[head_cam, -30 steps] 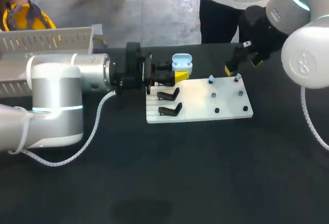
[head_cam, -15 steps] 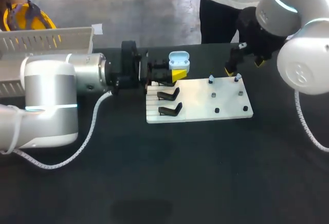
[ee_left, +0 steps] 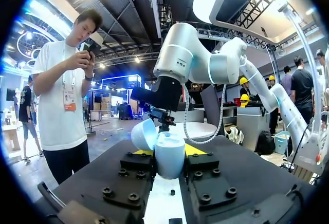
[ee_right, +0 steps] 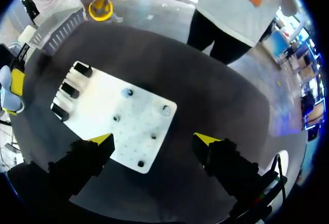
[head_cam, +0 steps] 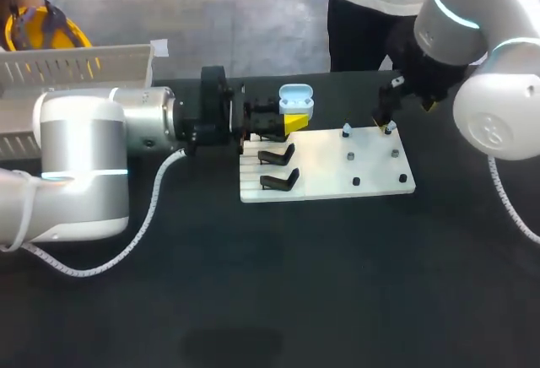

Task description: Pick up each earbud case from the left stands, insert the matching earbuds, close the lid, and place the case in the box.

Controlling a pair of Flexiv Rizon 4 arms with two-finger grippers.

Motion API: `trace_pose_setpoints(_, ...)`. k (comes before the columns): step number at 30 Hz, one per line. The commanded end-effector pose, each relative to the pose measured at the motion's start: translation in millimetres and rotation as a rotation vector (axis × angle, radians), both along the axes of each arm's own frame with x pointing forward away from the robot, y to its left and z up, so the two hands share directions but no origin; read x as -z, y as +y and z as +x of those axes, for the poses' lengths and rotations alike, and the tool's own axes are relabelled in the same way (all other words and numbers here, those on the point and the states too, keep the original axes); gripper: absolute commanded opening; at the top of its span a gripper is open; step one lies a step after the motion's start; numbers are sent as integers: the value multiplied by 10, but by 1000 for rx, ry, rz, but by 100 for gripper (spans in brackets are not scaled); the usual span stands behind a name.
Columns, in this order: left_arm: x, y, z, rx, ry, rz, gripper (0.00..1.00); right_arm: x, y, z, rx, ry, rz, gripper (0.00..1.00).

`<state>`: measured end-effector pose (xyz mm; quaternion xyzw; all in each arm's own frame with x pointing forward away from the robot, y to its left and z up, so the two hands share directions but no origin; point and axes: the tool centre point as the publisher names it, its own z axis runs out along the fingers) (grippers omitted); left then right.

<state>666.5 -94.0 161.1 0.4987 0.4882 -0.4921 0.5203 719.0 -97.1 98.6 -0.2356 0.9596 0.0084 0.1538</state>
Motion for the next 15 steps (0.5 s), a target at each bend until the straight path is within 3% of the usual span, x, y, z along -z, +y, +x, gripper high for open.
trace_pose_setpoints(1,3,-3,-16,-6,-3,-3,0,114,62,147,-8,25,-21,100)
trace_pose_setpoints(15,3,-3,-16,-6,-3,-3,0,470,4,365,-36,66,-80,100)
